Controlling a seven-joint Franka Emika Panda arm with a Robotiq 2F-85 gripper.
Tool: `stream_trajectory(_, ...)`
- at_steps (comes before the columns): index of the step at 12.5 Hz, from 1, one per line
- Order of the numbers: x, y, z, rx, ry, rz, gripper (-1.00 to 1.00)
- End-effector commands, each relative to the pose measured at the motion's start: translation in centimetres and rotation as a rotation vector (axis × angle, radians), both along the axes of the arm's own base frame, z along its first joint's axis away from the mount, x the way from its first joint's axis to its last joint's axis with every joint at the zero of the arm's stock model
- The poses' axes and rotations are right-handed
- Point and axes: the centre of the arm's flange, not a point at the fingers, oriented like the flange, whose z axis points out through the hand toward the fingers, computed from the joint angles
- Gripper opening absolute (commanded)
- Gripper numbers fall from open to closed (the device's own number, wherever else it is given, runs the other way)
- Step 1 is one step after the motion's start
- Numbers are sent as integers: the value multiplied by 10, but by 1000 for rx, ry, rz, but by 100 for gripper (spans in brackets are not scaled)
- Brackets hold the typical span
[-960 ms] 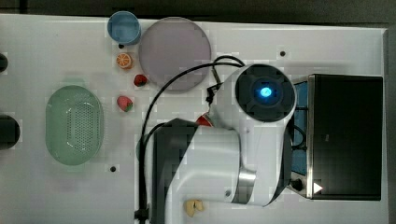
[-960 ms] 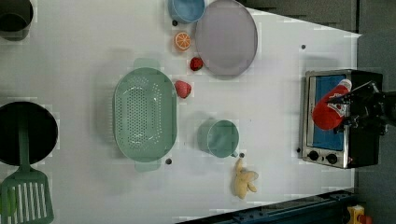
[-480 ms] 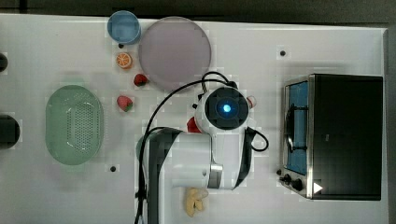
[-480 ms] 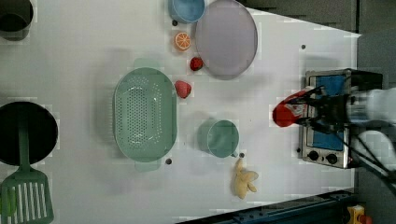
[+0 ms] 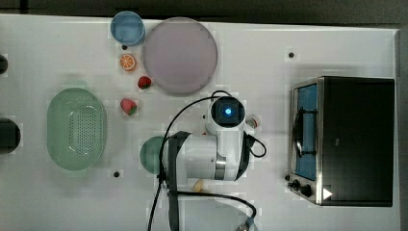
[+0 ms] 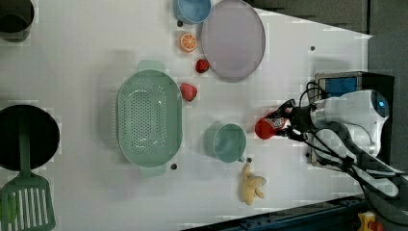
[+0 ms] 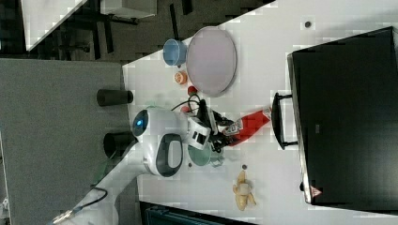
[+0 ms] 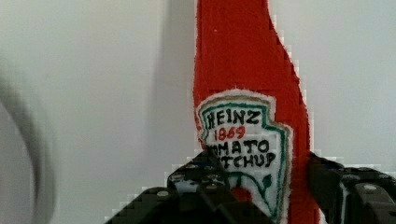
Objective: Pick Ketchup from oven and place it on table.
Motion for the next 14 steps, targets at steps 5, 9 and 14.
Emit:
stream_trajectory(5, 19, 3, 34, 0, -130, -50, 48)
stream_trajectory(9, 40, 6, 113, 2, -199, -45, 100)
stream_trajectory(14, 56, 6, 272, 5, -240, -41, 100)
